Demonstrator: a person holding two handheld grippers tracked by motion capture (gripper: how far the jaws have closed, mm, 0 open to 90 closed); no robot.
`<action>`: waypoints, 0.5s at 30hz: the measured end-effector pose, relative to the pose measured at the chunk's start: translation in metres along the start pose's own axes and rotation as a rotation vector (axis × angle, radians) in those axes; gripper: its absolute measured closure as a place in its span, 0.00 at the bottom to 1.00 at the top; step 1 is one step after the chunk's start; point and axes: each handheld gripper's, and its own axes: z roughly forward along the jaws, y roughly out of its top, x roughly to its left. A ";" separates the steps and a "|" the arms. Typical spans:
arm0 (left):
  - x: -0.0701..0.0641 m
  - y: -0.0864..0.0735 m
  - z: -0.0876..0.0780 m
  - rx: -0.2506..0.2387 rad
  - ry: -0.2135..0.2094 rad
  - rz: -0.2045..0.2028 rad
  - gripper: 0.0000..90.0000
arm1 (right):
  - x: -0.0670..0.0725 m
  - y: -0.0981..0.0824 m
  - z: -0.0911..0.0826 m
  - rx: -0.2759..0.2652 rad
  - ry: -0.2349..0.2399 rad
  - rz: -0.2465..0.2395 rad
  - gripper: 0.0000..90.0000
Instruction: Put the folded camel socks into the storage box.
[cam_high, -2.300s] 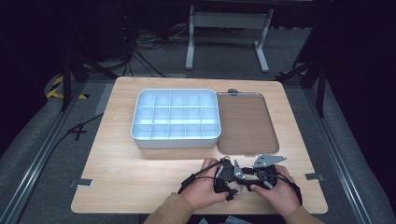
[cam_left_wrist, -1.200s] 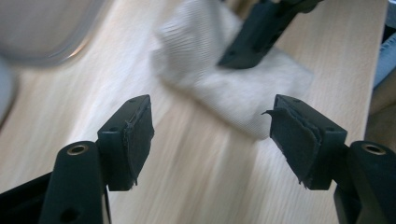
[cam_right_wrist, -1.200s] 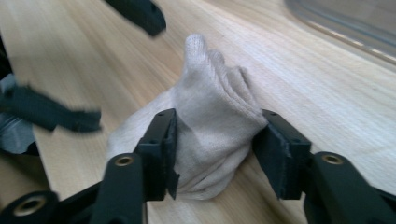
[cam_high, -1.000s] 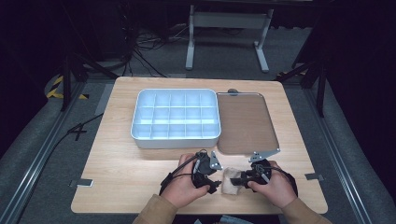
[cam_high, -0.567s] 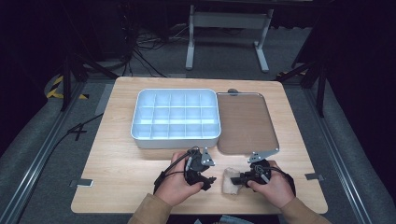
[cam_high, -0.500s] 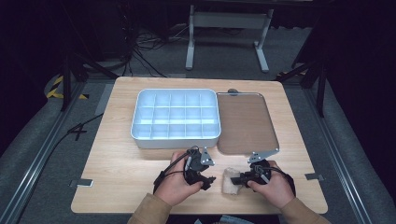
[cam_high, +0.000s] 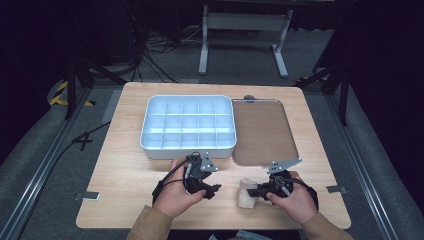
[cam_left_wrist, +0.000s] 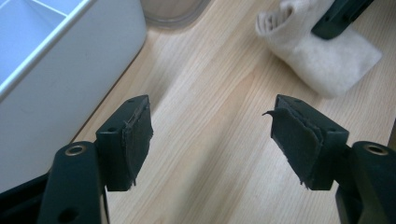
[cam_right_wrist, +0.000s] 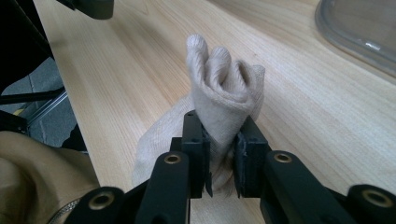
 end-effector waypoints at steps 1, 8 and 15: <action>0.000 -0.001 0.000 0.007 0.001 0.000 0.33 | 0.001 0.001 -0.002 -0.004 -0.006 -0.008 0.86; 0.003 -0.002 -0.006 -0.002 0.009 -0.011 0.33 | 0.003 0.009 -0.014 -0.036 -0.024 -0.019 0.86; 0.006 -0.005 -0.010 0.012 0.018 -0.034 0.33 | 0.002 0.016 -0.025 -0.068 -0.049 -0.037 0.86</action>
